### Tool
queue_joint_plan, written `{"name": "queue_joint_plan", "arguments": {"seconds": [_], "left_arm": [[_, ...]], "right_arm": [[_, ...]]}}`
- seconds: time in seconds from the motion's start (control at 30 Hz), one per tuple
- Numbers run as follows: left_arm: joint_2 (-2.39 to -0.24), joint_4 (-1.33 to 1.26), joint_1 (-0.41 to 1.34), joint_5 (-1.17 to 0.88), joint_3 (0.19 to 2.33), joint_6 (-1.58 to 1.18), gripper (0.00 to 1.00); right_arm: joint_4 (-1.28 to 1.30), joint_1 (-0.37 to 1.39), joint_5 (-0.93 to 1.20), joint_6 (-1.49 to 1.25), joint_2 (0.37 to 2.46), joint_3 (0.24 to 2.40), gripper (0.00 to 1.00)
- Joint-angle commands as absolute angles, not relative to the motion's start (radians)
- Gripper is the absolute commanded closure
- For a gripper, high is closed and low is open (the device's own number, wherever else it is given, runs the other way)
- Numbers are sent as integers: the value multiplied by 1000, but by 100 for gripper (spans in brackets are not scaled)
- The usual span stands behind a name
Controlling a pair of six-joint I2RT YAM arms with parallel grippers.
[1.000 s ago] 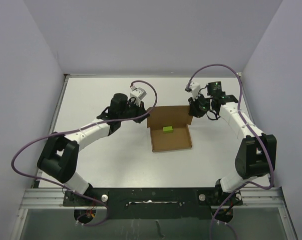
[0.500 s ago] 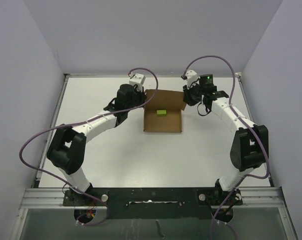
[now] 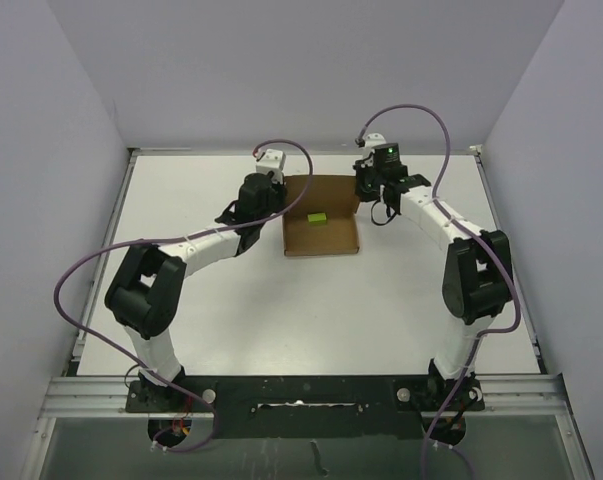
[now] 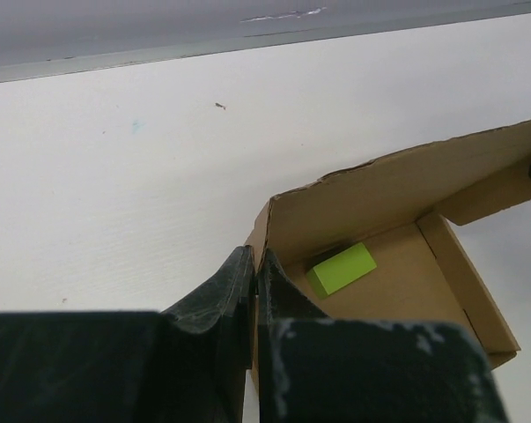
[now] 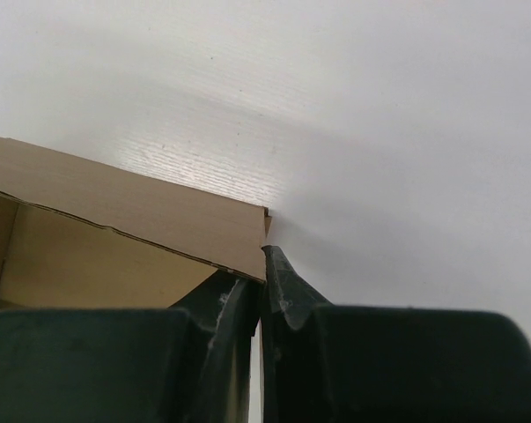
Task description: Fold the paper box
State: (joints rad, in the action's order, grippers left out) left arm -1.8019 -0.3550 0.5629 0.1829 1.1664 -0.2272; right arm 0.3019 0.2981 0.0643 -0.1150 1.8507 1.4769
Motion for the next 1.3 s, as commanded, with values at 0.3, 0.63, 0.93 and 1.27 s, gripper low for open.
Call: {"name": "queue_joint_plan", "arguments": {"seconds": [0.3, 0.63, 0.93, 1.27], "left_arm": [[-1760, -549, 615, 167, 1078, -294, 100], [-1709, -592, 654, 216, 982, -318, 100], [-1665, -598, 665, 208, 926, -323, 100], [-1639, -601, 694, 234, 881, -361, 100]], "right_arm": [[212, 435, -3, -187, 1754, 1379, 100], [195, 479, -53, -290, 1699, 1306, 100], [218, 497, -26, -348, 1677, 1288, 99], [241, 526, -31, -344, 1644, 1235, 96]]}}
